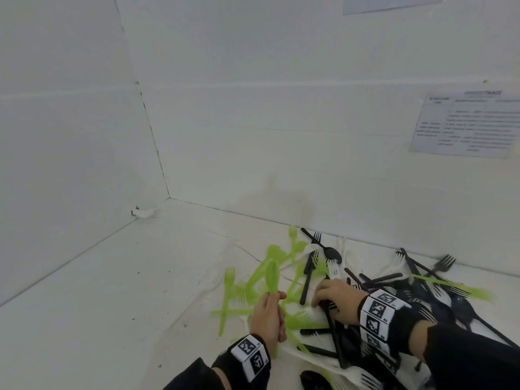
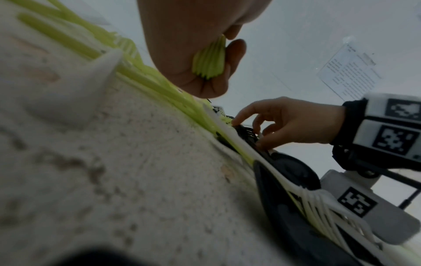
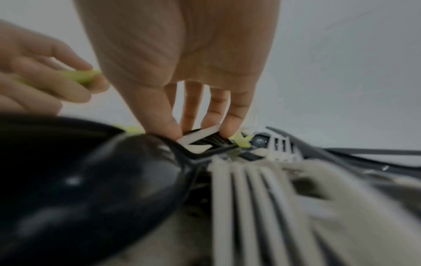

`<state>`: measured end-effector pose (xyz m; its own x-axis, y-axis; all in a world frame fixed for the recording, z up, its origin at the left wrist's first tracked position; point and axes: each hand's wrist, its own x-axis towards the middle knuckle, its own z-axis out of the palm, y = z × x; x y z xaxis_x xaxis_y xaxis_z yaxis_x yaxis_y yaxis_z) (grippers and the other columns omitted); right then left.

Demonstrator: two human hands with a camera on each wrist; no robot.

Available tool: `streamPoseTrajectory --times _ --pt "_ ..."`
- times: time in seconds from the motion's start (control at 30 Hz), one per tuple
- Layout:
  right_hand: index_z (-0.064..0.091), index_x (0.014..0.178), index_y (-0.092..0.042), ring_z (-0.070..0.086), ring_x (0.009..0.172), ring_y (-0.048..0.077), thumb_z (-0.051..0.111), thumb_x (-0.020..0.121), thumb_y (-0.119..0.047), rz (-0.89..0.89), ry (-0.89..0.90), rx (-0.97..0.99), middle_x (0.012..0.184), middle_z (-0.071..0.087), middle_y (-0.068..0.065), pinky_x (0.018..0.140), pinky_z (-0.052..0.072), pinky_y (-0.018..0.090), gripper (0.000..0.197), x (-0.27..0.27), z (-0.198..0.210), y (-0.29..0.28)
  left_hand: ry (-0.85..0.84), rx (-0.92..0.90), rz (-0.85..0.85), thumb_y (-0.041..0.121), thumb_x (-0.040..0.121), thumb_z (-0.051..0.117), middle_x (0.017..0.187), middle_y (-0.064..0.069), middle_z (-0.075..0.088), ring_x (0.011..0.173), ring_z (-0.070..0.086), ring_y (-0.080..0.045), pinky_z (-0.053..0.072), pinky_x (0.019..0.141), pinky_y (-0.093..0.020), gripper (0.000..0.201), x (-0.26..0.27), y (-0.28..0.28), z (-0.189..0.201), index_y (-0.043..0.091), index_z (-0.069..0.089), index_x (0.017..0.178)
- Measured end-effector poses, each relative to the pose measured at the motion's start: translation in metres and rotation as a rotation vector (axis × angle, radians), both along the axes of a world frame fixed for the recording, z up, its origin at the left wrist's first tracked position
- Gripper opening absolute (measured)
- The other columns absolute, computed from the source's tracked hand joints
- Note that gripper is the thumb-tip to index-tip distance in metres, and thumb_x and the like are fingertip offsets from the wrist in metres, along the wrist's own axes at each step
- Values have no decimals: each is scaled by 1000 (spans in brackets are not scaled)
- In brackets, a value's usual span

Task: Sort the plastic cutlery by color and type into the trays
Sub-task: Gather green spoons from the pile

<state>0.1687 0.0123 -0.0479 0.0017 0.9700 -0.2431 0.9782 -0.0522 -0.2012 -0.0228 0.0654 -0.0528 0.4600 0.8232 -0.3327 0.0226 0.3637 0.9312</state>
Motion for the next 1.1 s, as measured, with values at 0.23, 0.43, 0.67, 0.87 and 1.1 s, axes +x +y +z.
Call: streamPoseTrajectory --times 0.23,0.43,0.67,0.87,1.1 --pt "49 128 -21 41 121 20 65 82 -24 -242 -86 5 131 32 3 104 38 29 48 24 6 -17 -9 0 2 13 98 37 43 3 35 28 24 -10 19 37 -14 20 2 -8 1 8 54 89" --pt "49 131 -15 45 121 18 45 97 -26 -368 74 115 127 48 7 100 29 19 36 33 13 -20 -10 8 -18 14 98 35 42 3 34 28 24 -10 18 38 -15 21 5 -17 2 7 53 89" --pt "45 137 -17 44 127 21 49 92 -10 -417 -45 -14 138 45 6 108 32 26 46 41 18 -22 -9 18 -22 14 98 36 42 3 34 29 24 -9 17 37 -15 21 8 -22 3 7 54 90" --pt "53 121 -23 52 114 17 51 90 -13 -462 -49 39 124 52 -2 96 43 28 32 34 24 -28 -33 27 -15 15 98 36 44 4 34 31 23 -9 18 37 -15 20 11 -20 7 8 54 90" --pt "56 123 -14 49 78 -3 50 94 -22 -351 206 223 99 58 -4 73 30 10 30 -3 57 -49 -54 38 -76 19 101 31 46 3 35 28 23 -8 17 37 -13 26 21 -27 17 10 51 87"
